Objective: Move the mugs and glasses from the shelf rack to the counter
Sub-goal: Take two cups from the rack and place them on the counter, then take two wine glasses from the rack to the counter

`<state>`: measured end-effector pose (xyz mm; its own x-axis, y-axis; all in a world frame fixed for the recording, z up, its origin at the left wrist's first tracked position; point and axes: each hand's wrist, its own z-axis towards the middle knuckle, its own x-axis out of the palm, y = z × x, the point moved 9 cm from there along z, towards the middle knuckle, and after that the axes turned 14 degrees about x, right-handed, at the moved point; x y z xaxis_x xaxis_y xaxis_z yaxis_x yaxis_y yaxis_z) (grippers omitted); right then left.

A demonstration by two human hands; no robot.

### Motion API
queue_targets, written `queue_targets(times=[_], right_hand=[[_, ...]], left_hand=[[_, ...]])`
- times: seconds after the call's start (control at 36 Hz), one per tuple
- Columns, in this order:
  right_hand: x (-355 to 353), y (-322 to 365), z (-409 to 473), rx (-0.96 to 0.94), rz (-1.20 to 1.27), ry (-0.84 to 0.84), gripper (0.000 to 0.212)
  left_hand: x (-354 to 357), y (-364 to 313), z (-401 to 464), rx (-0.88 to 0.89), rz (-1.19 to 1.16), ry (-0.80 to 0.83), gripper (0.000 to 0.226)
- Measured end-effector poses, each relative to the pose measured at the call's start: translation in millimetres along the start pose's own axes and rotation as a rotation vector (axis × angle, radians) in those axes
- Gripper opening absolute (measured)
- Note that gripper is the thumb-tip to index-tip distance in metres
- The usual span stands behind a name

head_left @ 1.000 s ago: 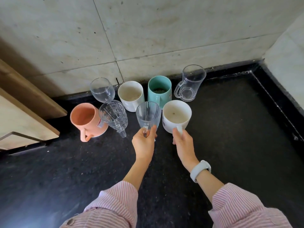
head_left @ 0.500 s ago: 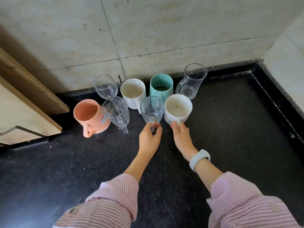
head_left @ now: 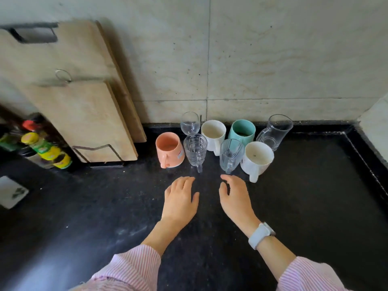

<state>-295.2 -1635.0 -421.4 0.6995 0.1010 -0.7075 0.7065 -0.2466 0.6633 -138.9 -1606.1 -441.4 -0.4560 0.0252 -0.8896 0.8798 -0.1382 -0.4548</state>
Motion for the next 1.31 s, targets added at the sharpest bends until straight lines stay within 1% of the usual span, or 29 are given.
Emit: queue_targets(times=[0.06,0.11,0.22,0.33,0.47,0.61,0.72,0.83,0.97,1.08,1.19,1.31], right_hand=[[17.3,38.1,-18.9,-0.133,-0.081,0.08,0.032],[35.9,77.4,-43.4,-0.273,-0.135,0.123,0.031],[80.3,149.1,-113.0,-0.502,-0.171,0.219,0.032],[133.2,203.7,-218.9,-0.725,-0.176,0.317,0.032],[208.0,236.6,-389.4,-0.985,-0.214,0.512,0.032],[271.7,248.2,-575.4,-1.205,-0.267,0.694,0.032],[307.1,243.8,-721.7,-1.387,-0.31,0.831,0.032],[326.5,230.1,-851.5,-1.564,-0.311,0.984,0.032],[338.1,211.6,-983.5,-1.751,-0.286,1.134,0.03],[348.0,204.2,-1075.7,-1.804,-0.242,1.275,0.028],[365.3,204.7,-1160.9,-1.828,-0.192,1.395,0.029],[398.0,215.6,-1238.0,-1.868,-0.188,1.435,0.031]], left_hand=[[-34.5,19.2,-20.2,-0.03,0.099,-0.044,0.044],[-71.6,41.7,-48.3,-0.086,0.166,-0.093,0.043],[-143.0,85.9,-133.8,-0.244,0.235,-0.202,0.041],[-198.4,121.1,-264.3,-0.427,0.289,-0.313,0.041],[-239.7,142.9,-474.7,-0.691,0.337,-0.449,0.038],[-263.4,128.8,-679.9,-0.949,0.407,-0.55,0.035],[-272.6,95.5,-827.3,-1.132,0.458,-0.651,0.031],[-272.1,55.0,-954.0,-1.336,0.504,-0.766,0.03],[-261.6,7.4,-1080.0,-1.563,0.532,-0.882,0.03],[-260.8,-15.5,-1161.6,-1.667,0.559,-0.98,0.029],[-269.1,-19.2,-1232.9,-1.75,0.588,-1.035,0.025],[-289.2,-2.6,-1307.4,-1.804,0.583,-1.07,0.025]])
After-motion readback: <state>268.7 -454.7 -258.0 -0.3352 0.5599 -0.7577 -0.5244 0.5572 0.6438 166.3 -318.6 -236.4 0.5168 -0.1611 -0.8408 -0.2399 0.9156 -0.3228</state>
